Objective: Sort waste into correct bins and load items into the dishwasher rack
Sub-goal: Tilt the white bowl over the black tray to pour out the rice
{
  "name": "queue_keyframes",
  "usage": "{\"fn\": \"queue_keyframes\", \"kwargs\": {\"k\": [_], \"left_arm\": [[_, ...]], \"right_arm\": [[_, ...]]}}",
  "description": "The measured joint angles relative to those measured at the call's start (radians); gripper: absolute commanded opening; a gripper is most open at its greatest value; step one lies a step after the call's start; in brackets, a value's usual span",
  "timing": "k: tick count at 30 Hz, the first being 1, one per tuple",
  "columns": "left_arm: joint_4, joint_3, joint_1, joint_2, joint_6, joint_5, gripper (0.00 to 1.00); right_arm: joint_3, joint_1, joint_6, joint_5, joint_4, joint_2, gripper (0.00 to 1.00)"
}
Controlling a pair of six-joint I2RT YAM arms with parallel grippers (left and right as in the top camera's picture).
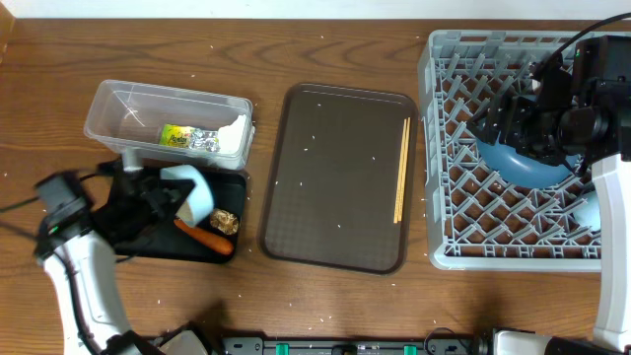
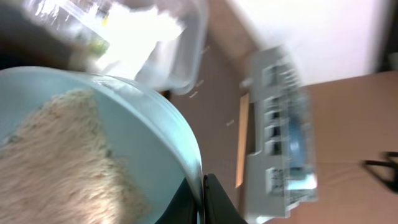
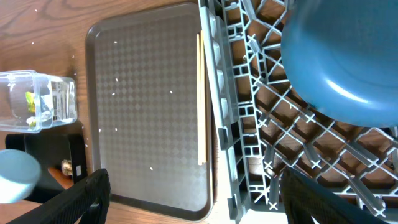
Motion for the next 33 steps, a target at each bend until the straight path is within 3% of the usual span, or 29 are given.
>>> {"fn": "queue_keyframes", "kwargs": {"k": [5, 11, 33], "left_arm": [[0.016, -0.089, 0.143, 0.002, 0.153, 0.189, 0.06], [0.060, -0.189, 0.223, 0.063, 0.224, 0.315, 0.06], [0.141, -0.198, 0.236, 0.100, 0.287, 0.364, 0.06]], "right_arm": [[0.000, 0.000, 0.000, 0.000, 0.000, 0.000, 0.80], [0.000, 0.000, 0.000, 0.000, 0.000, 0.000, 0.81], [0.000, 0.000, 0.000, 0.000, 0.004, 0.000, 0.81]]}}
